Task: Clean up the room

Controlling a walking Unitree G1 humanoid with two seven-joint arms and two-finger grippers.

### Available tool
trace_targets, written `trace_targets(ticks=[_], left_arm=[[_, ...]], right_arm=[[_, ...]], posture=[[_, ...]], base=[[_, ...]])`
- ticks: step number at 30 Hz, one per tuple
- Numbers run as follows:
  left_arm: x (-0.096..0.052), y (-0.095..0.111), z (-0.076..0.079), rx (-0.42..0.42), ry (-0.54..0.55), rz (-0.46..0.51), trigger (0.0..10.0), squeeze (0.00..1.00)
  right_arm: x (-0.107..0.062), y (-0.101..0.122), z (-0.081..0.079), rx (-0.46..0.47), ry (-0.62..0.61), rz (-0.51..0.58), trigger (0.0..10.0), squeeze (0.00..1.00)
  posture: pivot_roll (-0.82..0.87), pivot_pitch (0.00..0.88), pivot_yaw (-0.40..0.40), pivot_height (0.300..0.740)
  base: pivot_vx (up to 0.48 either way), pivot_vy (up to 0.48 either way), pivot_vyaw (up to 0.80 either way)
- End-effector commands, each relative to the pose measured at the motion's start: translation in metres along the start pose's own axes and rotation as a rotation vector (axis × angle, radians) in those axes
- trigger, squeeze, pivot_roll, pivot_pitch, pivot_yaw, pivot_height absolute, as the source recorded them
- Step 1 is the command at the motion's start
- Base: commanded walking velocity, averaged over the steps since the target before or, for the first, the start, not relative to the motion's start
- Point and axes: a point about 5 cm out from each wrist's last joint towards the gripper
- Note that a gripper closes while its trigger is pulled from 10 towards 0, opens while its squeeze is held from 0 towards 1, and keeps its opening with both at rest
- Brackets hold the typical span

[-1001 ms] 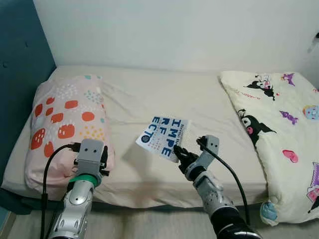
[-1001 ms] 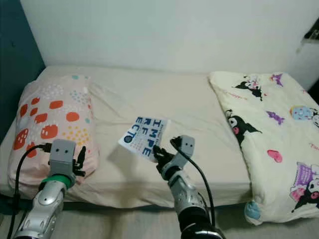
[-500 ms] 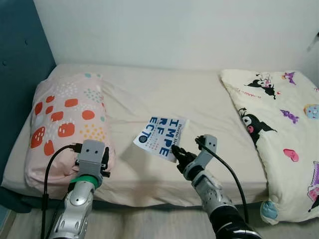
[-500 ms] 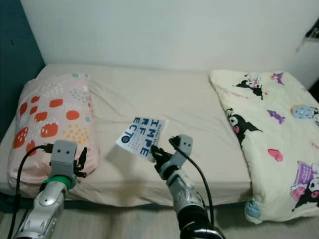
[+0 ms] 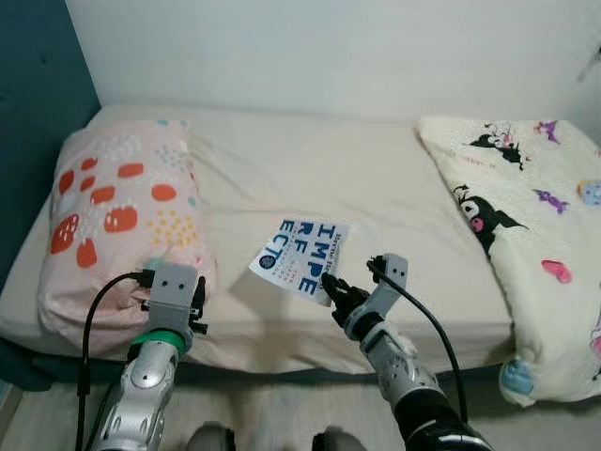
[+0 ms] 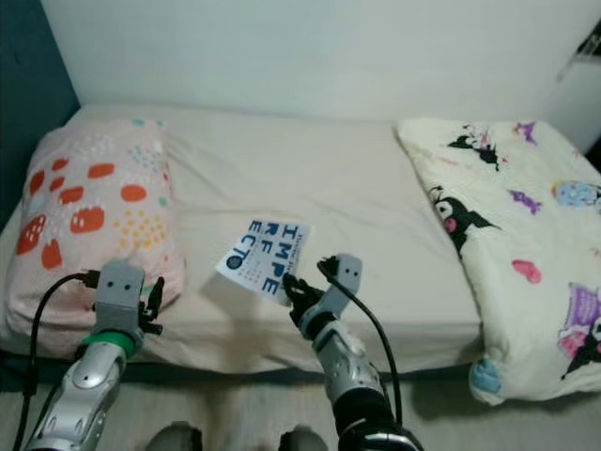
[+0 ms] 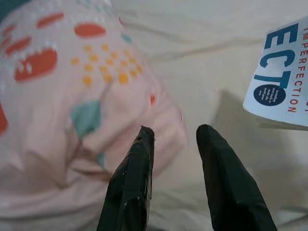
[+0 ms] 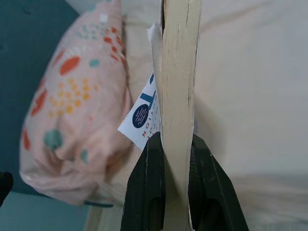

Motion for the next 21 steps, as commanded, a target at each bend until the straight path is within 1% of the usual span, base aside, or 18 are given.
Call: trace_targets(ticks=[1,5,12,21], left_arm=[[-0.0028,-0.0071,-0.0003,-0.002,-0.002,-0.033,10.0,0.0],[-0.0033,-0.0072,-0.0003,-0.003,-0.002,-0.033,10.0,0.0],[-0.0047,-0.0086,0.0007,-0.002,-0.002,-0.035,10.0,0.0],[-0.0075,-0.0089,-0.0011,-0.001,0.008,-0.031,10.0,0.0]], right_arm=[[0.0007,0.0028,-0.0004,0.003,0.008,0.017,10.0,0.0],[0.0009,0.0032,-0.001,0.001,0.011,0.019,10.0,0.0],[0.0009,0.002,-0.003,-0.014,0.027,0.012,10.0,0.0],[0.0036,0.0022,-0.0085,-0.006,0.059,0.006,10.0,0.0]], posture=[[0.07,0.0,-0.003,0.603],[0.07,0.0,-0.003,0.589],[0.07,0.0,-0.01,0.589],[0.07,0.0,-0.02,0.589]], base=[[0.0,0.0,0.0],[0.0,0.0,0.0],[0.0,0.0,0.0],[0.0,0.0,0.0]])
Point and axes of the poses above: a point about 5 cm out from each wrist's last joint towards the gripper, its own x axis pointing out of the wrist towards the gripper, its own y axis along the axis of the wrist's last joint, z = x × y, and after that the axes turned 12 degrees about -x, right-handed
